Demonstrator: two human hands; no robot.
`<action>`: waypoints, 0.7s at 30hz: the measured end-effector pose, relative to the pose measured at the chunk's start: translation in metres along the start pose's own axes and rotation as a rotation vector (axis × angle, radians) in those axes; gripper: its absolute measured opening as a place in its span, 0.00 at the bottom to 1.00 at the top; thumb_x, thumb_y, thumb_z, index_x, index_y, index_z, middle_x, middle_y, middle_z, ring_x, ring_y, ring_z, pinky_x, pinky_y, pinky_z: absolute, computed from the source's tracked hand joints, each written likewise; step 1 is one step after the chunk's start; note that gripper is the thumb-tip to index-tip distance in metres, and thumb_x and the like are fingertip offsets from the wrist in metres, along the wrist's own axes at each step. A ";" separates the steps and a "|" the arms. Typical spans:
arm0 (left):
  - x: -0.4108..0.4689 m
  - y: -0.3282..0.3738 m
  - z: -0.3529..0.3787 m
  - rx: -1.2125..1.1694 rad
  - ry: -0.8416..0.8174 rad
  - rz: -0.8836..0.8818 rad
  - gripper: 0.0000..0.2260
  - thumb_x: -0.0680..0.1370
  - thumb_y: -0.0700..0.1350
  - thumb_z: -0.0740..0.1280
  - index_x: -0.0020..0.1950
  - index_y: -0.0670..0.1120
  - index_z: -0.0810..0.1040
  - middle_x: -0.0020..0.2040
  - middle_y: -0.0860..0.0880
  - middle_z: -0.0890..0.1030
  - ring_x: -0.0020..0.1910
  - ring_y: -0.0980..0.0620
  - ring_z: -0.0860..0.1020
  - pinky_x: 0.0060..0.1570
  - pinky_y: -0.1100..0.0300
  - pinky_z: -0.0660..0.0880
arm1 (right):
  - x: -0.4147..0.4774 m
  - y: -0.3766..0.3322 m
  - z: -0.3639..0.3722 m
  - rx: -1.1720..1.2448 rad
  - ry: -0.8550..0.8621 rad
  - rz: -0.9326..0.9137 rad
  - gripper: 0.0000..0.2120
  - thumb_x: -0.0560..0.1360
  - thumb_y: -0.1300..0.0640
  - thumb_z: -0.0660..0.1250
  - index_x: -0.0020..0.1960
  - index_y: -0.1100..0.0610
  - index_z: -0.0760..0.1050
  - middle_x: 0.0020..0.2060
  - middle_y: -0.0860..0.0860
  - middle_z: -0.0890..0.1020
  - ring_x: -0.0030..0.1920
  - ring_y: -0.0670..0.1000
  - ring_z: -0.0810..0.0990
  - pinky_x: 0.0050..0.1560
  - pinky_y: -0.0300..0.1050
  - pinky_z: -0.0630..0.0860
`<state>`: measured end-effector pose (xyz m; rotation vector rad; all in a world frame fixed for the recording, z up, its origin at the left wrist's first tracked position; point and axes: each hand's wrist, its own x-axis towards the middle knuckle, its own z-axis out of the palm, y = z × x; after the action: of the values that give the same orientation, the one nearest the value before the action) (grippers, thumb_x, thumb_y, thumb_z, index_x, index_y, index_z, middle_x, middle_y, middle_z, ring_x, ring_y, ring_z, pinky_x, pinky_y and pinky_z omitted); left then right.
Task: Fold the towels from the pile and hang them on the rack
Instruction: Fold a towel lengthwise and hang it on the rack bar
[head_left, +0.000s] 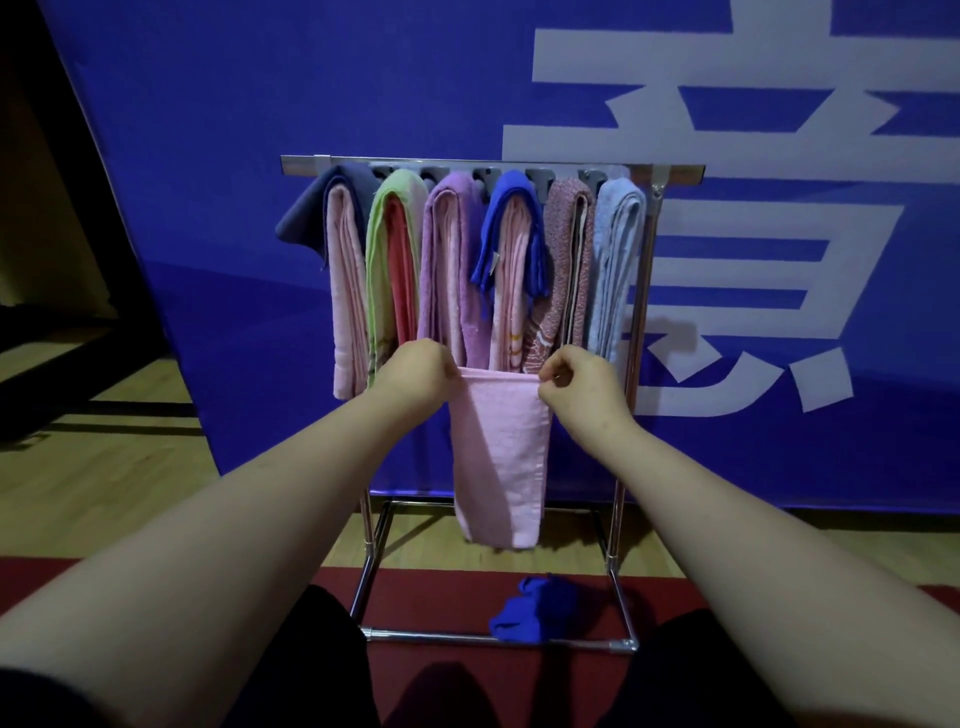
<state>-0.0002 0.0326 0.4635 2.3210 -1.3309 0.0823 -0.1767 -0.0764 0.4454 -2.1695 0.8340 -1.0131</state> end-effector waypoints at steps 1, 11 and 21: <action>0.000 0.000 0.001 -0.018 -0.004 -0.002 0.06 0.76 0.41 0.69 0.45 0.40 0.85 0.41 0.41 0.84 0.42 0.42 0.82 0.46 0.51 0.80 | 0.000 0.000 0.001 -0.004 -0.007 -0.006 0.08 0.72 0.68 0.66 0.42 0.57 0.79 0.39 0.50 0.81 0.42 0.48 0.79 0.42 0.38 0.76; -0.004 0.020 0.008 -0.189 0.045 -0.178 0.20 0.74 0.55 0.73 0.39 0.36 0.80 0.34 0.40 0.80 0.34 0.43 0.77 0.41 0.50 0.79 | 0.003 -0.005 0.013 -0.177 -0.110 -0.081 0.17 0.77 0.69 0.57 0.53 0.61 0.84 0.39 0.43 0.74 0.46 0.47 0.74 0.47 0.35 0.69; -0.013 0.040 0.022 -0.552 -0.034 -0.141 0.13 0.77 0.45 0.70 0.37 0.38 0.78 0.36 0.36 0.83 0.38 0.40 0.84 0.44 0.49 0.83 | 0.004 -0.003 0.032 -0.072 -0.183 -0.009 0.18 0.78 0.67 0.57 0.60 0.58 0.81 0.40 0.47 0.67 0.35 0.45 0.69 0.26 0.26 0.66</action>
<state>-0.0440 0.0165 0.4551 1.9355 -1.0350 -0.3307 -0.1475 -0.0688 0.4322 -2.2876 0.7857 -0.7846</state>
